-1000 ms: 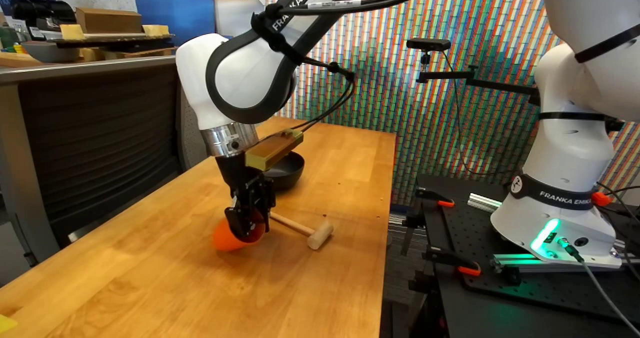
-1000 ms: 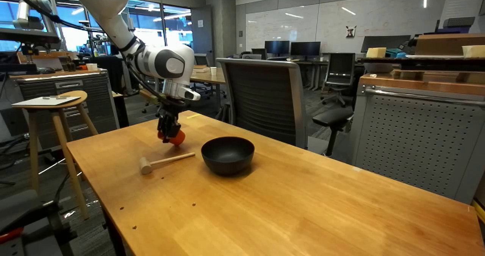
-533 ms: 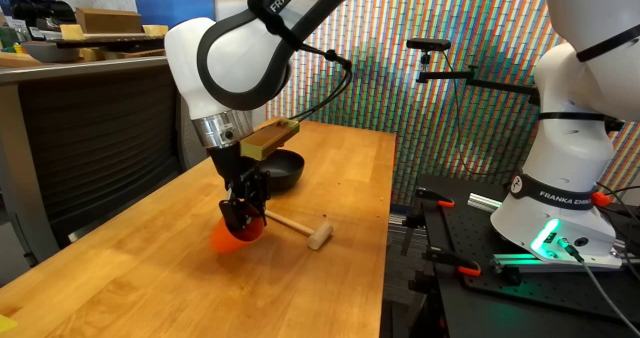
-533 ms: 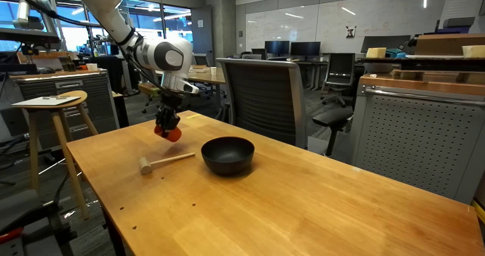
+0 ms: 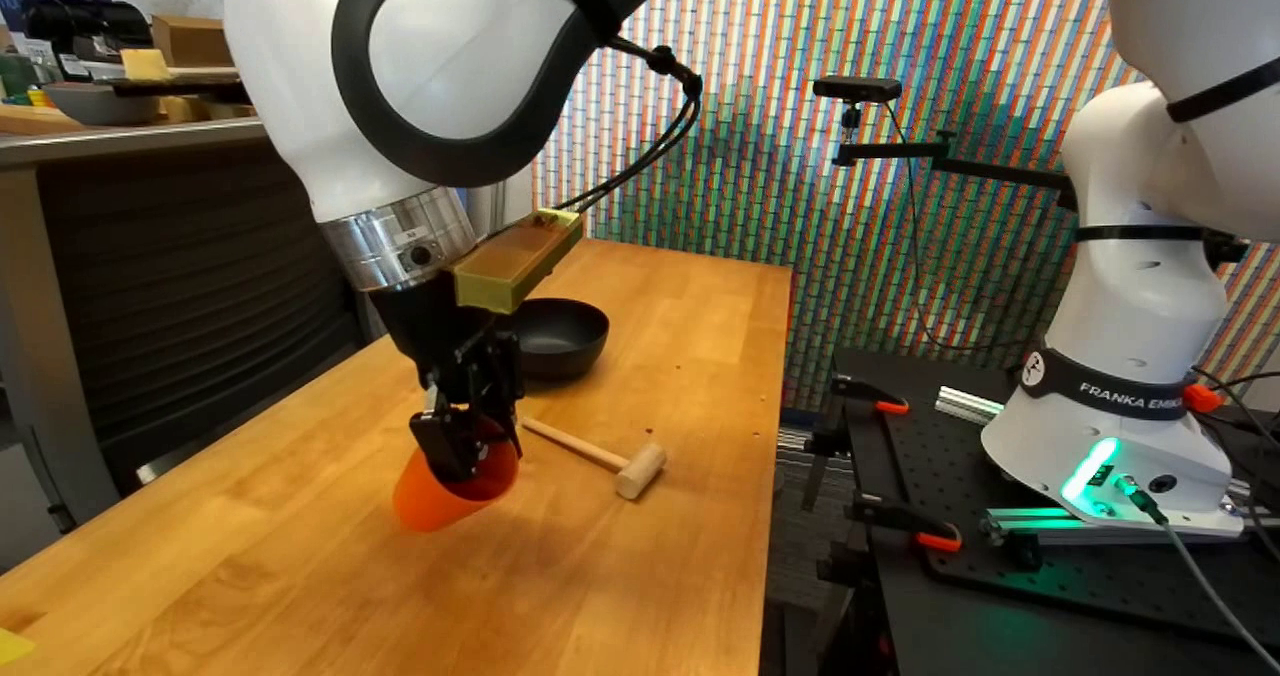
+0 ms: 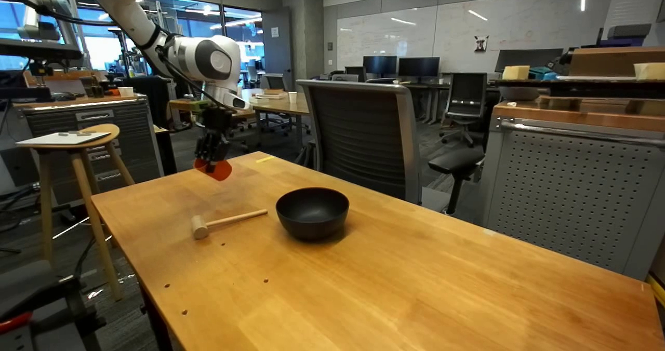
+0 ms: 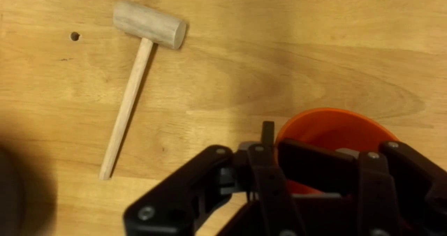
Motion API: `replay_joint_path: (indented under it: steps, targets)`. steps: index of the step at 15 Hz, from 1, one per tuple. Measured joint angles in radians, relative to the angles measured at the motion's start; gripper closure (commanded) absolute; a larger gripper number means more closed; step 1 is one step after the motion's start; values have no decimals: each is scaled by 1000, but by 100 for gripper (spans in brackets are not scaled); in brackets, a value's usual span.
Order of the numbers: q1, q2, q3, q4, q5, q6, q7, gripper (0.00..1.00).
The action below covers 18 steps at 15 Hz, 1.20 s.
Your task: Put the orange cup in the bowl
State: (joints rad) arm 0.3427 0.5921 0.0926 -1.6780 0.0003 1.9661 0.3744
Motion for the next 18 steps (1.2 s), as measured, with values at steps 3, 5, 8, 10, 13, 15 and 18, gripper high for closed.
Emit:
replay_joint_path:
  steps: [3,5,8,10,13,15,18]
  targets:
    - [4,-7,-18,24,-16,-23,93,98]
    - [-3,-26,-36,38,-16,-63,149,97]
    - [-21,-85,-56,60,-15,-90,211,97]
    - [-39,-142,-72,71,-15,-91,253,97]
    - [-86,-218,-90,78,-2,-105,316,97]
    - [-128,-250,-94,79,44,-184,338,96]
    - [-194,-278,-101,82,114,-324,355,97]
